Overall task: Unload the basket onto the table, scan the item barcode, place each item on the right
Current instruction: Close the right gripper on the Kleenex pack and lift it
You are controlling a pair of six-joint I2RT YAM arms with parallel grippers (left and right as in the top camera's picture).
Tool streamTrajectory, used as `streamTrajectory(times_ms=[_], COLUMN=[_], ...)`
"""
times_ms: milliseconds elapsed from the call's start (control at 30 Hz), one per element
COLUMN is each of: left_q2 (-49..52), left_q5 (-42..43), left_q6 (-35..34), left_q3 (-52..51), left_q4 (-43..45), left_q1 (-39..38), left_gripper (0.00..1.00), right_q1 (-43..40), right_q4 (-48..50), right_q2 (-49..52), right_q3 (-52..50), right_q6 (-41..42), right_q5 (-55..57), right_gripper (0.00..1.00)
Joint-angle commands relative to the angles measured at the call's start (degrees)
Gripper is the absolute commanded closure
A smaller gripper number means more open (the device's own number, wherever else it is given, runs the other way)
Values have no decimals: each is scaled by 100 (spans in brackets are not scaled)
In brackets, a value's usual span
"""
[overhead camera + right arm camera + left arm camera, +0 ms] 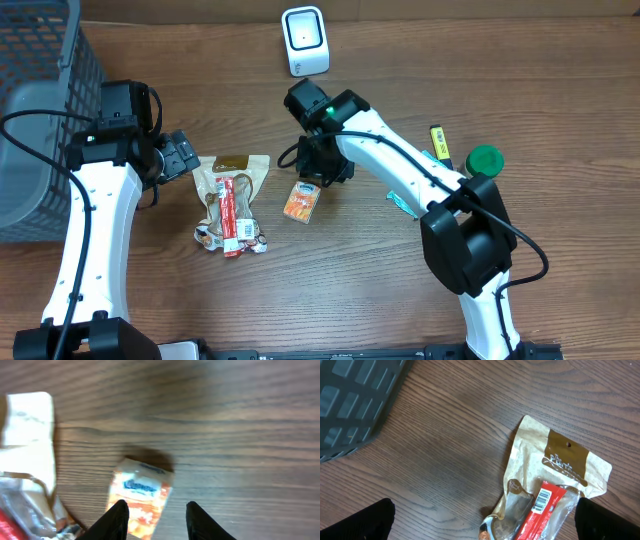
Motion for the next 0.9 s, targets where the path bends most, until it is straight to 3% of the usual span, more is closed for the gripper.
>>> streamTrajectory(times_ms=[0,100,433,867], left_q2=[39,39,39,39], left_q5=[-57,-57,-57,-57], left_q6=[22,22,22,22], left_q3=[-13,-13,-13,-13], left_q4=[20,22,22,20], left_q1=[-24,-24,-24,-24], left_gripper=[0,0,0,0], right_q1=[22,68,173,170], right_q4=[-17,31,597,1292], right_q2=[-28,-26,-26,-26], right_q3=[-96,-295,-868,-1429], right_q6=[402,730,730,1008], right_q5=[-33,-216,-767,-743], right_gripper=[62,63,71,72])
